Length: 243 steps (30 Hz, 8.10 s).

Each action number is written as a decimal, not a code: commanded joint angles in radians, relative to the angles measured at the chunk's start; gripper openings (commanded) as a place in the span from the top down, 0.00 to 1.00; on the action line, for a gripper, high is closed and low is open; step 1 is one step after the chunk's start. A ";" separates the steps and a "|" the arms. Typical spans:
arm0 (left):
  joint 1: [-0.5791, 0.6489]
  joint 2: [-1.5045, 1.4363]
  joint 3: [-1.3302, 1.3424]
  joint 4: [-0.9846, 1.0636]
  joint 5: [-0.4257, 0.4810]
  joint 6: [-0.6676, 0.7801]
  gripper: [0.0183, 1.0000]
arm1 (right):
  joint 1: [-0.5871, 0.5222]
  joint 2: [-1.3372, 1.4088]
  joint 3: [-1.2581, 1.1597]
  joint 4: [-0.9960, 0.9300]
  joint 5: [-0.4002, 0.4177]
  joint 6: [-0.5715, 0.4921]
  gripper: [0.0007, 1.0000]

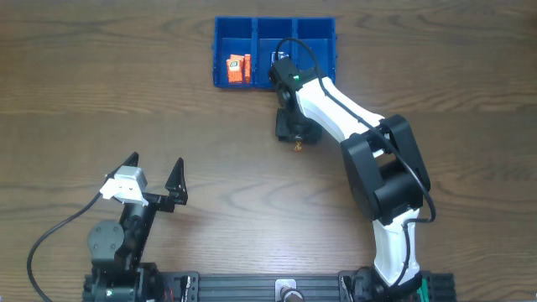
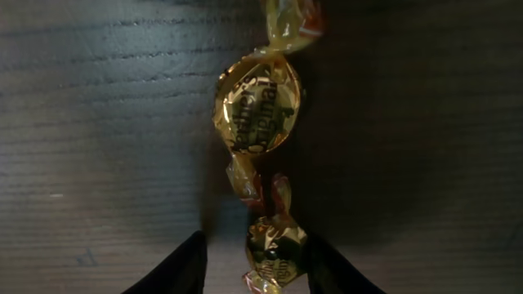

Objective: Sort Candies Into Trays

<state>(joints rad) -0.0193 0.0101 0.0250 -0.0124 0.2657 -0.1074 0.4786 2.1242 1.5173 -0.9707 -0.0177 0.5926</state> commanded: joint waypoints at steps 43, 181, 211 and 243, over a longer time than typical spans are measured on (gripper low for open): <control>0.006 -0.006 -0.020 -0.036 0.039 -0.005 0.00 | -0.029 -0.250 0.190 0.047 0.369 -0.068 0.83; 0.006 -0.006 -0.020 -0.036 0.039 -0.005 0.00 | -0.020 -0.034 -0.100 0.345 0.167 -0.017 0.80; 0.006 -0.006 -0.020 -0.036 0.039 -0.005 0.00 | -0.079 -0.399 0.087 0.374 0.399 -0.225 0.86; 0.006 -0.006 -0.020 -0.036 0.039 -0.005 0.00 | -0.127 -0.094 0.087 0.498 0.356 -0.227 0.53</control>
<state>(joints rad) -0.0193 0.0101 0.0250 -0.0124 0.2684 -0.1074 0.3573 2.0029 1.6054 -0.4744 0.3321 0.3725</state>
